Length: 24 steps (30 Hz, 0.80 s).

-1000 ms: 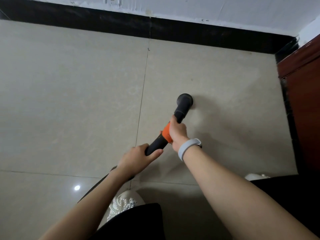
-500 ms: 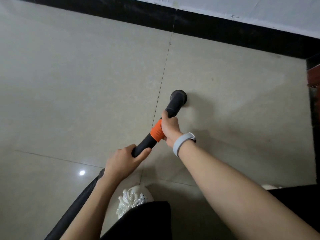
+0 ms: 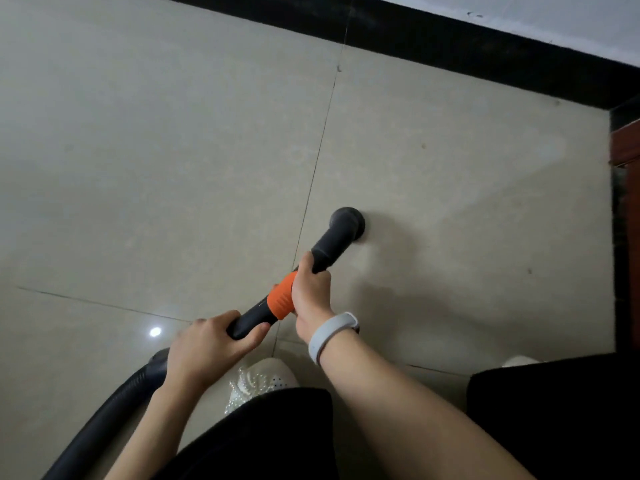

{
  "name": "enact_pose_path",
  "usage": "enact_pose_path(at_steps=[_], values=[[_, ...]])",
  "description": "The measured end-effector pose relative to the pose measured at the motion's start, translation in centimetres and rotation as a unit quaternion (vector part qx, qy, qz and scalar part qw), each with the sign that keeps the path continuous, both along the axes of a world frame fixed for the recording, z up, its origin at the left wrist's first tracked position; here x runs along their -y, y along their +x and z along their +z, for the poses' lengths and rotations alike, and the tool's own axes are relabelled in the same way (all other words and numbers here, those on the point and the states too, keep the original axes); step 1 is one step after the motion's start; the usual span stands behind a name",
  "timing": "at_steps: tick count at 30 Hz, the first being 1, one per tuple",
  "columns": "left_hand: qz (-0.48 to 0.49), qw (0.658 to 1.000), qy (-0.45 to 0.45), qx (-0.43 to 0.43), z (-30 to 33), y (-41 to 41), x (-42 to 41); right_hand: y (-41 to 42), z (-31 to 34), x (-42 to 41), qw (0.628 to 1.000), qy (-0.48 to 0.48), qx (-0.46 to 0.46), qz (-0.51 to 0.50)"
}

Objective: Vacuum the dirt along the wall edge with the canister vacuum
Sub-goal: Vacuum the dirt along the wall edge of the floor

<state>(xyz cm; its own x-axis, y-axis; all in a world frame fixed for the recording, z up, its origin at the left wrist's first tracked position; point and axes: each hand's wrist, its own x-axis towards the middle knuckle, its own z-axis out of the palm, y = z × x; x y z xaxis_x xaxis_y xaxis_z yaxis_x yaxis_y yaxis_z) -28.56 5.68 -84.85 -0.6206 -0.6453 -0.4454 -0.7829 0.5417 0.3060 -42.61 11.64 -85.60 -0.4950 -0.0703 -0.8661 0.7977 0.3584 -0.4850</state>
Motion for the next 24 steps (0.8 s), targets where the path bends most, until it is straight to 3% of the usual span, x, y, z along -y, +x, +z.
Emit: enact_pose_path(at_steps=[4,11,17,24], values=[[-0.084,0.996,-0.025,0.019,0.4,-3.0,1.0,-1.8,0.0,-1.3,0.995,0.005,0.006,-0.099],[-0.229,0.973,-0.011,0.006,0.1,-14.6,-1.8,-12.2,1.6,-6.1,0.973,0.031,-0.049,-0.222],[-0.386,0.916,-0.093,-0.053,-0.5,-21.7,-5.6,-21.1,2.5,-12.5,0.958,0.052,-0.074,-0.272],[-0.472,0.871,-0.125,-0.049,-1.6,-29.8,-9.1,-28.2,1.5,-17.8,0.939,0.035,-0.091,-0.329]])
